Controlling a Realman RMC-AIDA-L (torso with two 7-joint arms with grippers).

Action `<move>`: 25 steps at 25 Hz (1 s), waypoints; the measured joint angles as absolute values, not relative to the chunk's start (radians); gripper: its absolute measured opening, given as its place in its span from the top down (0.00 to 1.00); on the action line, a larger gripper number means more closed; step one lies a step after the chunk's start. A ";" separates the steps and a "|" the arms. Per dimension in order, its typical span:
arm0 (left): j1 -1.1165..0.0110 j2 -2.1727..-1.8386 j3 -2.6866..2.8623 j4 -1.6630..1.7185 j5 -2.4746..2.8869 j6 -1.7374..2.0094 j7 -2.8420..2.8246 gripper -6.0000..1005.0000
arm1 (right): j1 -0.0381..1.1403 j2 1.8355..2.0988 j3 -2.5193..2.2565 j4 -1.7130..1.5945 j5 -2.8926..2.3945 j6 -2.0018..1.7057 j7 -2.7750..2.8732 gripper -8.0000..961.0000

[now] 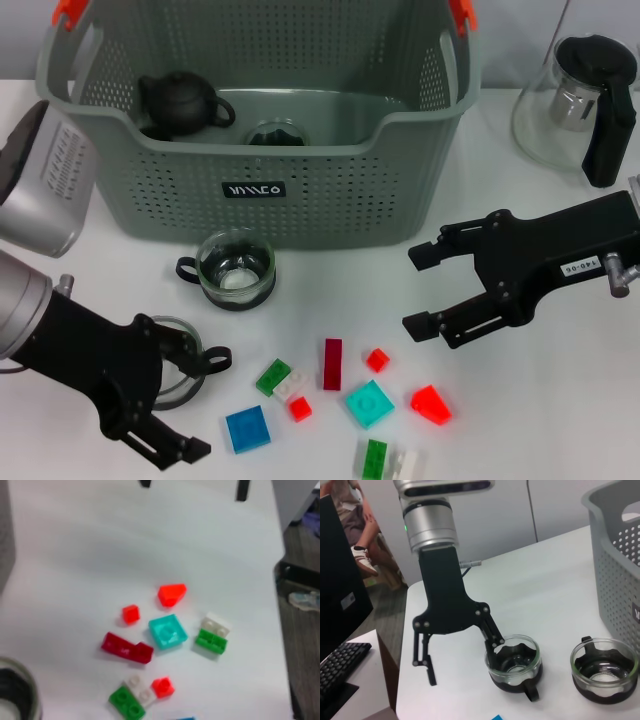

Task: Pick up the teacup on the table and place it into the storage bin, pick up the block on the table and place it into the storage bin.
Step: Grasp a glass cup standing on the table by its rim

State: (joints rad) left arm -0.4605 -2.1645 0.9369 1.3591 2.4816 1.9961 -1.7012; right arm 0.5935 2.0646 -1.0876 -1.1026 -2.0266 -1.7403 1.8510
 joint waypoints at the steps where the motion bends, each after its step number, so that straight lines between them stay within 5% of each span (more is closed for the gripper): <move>1: -0.461 -2.165 0.939 1.359 2.490 1.986 -1.705 0.14 | 0.596 2.064 -1.087 -1.095 -2.026 -1.737 1.849 0.02; 25: -0.506 -2.169 1.016 1.365 2.693 1.857 -1.805 0.15 | 0.631 2.075 -1.080 -1.040 -2.022 -1.671 1.848 0.03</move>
